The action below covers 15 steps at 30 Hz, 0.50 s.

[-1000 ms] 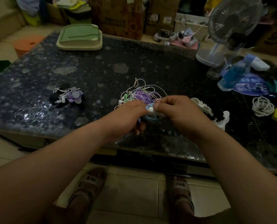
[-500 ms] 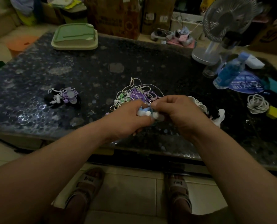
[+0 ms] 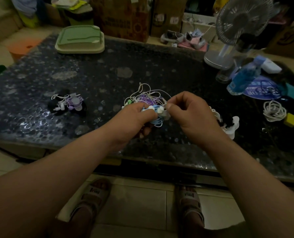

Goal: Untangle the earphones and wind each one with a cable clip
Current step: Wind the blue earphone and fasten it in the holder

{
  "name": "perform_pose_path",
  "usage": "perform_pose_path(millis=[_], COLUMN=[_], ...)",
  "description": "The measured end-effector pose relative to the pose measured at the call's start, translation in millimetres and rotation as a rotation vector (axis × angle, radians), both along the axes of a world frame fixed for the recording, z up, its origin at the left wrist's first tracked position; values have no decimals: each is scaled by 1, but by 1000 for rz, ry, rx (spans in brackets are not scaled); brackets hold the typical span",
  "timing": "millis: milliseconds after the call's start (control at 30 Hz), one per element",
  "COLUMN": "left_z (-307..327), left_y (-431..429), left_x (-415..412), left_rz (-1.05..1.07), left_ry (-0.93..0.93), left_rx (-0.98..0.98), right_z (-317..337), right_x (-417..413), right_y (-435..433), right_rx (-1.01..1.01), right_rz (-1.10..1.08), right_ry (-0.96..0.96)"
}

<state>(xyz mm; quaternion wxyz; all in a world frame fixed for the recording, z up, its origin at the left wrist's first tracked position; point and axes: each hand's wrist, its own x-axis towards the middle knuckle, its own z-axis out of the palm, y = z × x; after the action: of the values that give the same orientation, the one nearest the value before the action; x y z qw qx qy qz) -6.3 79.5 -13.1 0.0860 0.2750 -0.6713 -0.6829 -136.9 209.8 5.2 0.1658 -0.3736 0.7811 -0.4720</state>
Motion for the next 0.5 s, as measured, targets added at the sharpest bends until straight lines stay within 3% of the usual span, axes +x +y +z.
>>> perform_pose_path(millis=[133,400,500], left_z=[-1,-2,-4], left_y=[-2,-1,0], left_x=[-1,-1,-3], left_rz=[31,67,110], left_ry=[12,-32,0], left_rx=[103,157,192], right_z=[2,-3,-2], right_x=[-1,2,3], right_y=[3,8,7], right_rx=[-20,18,13], right_rz=[118,225,236], right_ry=[17,314,251])
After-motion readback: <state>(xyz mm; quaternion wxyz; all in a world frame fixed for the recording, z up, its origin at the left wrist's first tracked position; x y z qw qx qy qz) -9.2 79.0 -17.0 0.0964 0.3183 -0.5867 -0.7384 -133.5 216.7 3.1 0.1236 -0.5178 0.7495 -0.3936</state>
